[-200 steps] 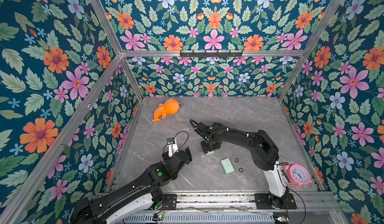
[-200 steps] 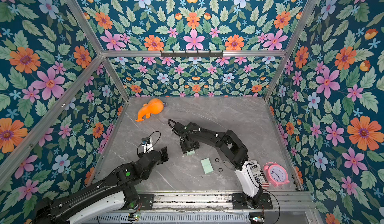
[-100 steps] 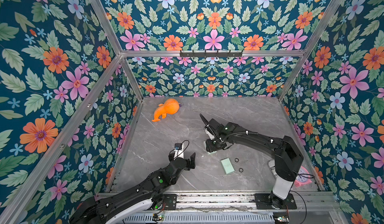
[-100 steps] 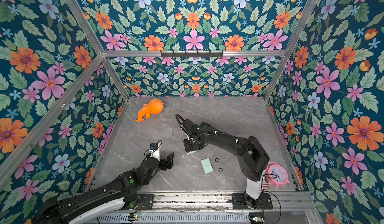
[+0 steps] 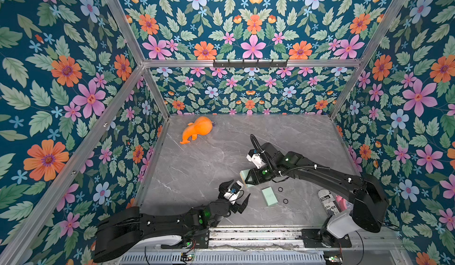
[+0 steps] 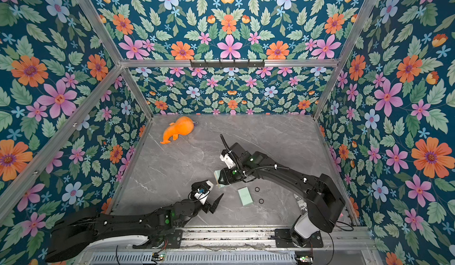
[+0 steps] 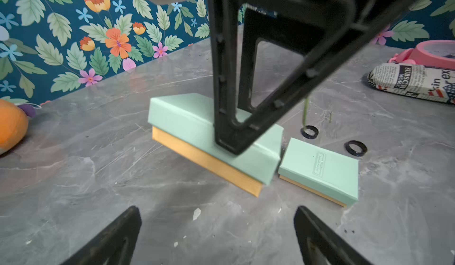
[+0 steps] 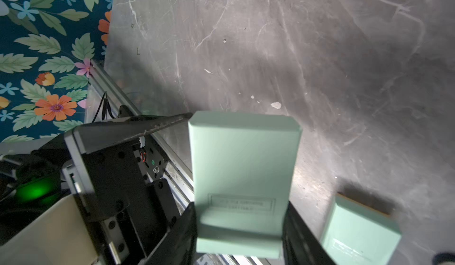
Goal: Take the rings out of the lift-off lid box
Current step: Open the lid on the jewelry box.
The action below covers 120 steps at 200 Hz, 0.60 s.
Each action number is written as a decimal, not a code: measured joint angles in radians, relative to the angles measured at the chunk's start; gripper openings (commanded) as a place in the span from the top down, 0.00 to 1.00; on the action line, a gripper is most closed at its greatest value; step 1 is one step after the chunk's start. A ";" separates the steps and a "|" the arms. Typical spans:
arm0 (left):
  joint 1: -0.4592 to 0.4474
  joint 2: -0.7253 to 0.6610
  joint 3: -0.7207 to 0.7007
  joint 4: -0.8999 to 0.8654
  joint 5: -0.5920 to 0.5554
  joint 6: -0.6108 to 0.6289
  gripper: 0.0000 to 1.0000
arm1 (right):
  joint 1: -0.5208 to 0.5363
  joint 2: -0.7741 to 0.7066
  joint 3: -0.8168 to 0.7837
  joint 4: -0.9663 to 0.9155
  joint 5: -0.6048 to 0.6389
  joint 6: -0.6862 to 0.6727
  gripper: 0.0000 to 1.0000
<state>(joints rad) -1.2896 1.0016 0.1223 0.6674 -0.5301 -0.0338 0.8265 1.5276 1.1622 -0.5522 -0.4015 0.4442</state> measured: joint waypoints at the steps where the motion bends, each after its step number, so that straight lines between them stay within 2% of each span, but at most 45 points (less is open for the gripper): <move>1: 0.000 0.000 0.000 0.001 -0.001 0.002 0.01 | 0.000 -0.001 -0.001 0.001 -0.001 0.000 0.56; 39: -0.001 -0.024 0.019 0.034 -0.022 0.096 0.01 | -0.002 -0.055 -0.056 0.027 -0.042 -0.028 0.56; 120: -0.002 -0.060 0.044 -0.039 0.031 0.220 0.01 | -0.001 -0.095 -0.109 0.058 -0.101 -0.077 0.56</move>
<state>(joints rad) -1.2915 0.9413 0.1661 0.6281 -0.4988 0.1864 0.8253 1.4330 1.0534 -0.4946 -0.5022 0.3676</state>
